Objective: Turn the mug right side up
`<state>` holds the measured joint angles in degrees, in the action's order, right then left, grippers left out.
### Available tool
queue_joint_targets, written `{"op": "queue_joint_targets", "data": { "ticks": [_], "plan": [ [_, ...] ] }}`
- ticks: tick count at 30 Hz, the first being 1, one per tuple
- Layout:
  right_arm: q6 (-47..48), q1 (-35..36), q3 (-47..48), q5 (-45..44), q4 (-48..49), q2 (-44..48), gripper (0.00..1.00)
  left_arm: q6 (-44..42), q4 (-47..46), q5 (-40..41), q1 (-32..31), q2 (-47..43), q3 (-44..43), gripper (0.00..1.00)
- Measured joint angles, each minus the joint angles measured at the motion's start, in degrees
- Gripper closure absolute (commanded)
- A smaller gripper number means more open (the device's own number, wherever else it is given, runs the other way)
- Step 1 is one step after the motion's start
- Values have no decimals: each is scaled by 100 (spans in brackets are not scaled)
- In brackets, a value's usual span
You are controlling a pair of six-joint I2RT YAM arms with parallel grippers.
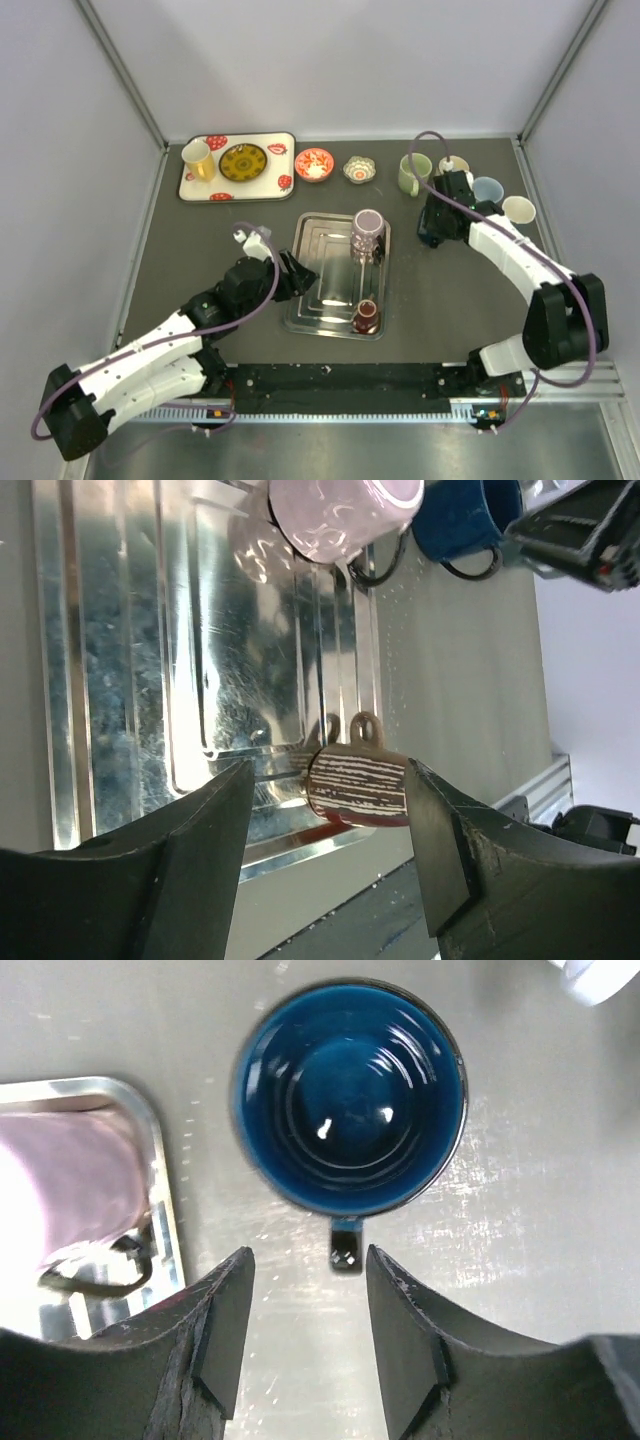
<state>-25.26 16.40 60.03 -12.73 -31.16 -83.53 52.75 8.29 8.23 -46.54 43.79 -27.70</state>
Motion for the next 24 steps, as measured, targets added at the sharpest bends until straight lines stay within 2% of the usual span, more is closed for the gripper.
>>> {"op": "queue_joint_targets", "data": {
  "ticks": [5,8,10,11,13,15,21,24],
  "plan": [
    [319,728,31,179,9,693,52,-109,-11,-299,2,415,-297,31],
    [737,1460,168,243,55,588,47,-157,0,-413,4,433,-308,28],
    [953,1768,203,254,83,387,46,-168,11,-450,4,391,-308,7],
    [1045,1862,205,269,83,262,41,-177,31,-470,4,319,-304,1],
    [1152,1917,205,291,63,31,33,-166,61,-494,4,87,-280,1],
    [1204,1915,201,289,74,-111,30,-140,68,-487,4,-221,-216,1],
    [1263,1906,258,227,297,-236,30,-173,304,-409,4,-1001,-68,1],
    [1325,1906,400,236,389,-540,33,-210,407,-385,4,-1176,-57,1]
  ]
}}
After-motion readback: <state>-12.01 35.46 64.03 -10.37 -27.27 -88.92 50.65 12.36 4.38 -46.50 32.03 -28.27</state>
